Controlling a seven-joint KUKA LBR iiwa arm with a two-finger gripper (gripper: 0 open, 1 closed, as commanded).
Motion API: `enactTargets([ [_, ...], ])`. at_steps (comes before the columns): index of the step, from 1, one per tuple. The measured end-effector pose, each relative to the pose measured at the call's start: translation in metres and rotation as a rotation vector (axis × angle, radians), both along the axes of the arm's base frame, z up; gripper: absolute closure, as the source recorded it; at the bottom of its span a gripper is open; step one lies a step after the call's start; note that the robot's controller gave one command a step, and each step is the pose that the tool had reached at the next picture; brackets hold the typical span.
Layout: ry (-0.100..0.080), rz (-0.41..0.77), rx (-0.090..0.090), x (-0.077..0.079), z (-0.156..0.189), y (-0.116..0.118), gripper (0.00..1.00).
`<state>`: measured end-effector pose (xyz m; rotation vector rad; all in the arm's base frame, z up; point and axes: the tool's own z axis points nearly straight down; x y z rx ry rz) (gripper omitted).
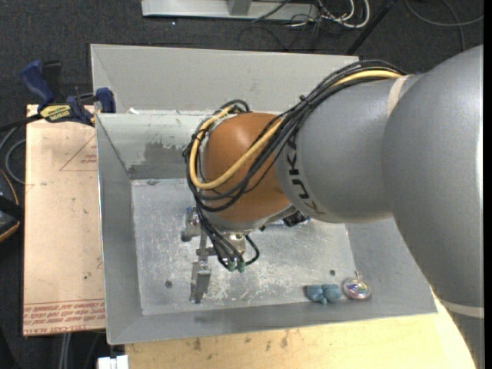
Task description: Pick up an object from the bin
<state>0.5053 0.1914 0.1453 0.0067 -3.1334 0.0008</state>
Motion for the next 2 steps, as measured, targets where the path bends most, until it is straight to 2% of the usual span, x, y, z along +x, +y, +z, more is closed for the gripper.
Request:
enactTargets([
  [1,-0.001,0.039,-0.002,-0.01,-0.053,-0.045,0.0],
  [2,-0.013,-0.119,0.001,0.017,0.001,-0.078,0.0],
])
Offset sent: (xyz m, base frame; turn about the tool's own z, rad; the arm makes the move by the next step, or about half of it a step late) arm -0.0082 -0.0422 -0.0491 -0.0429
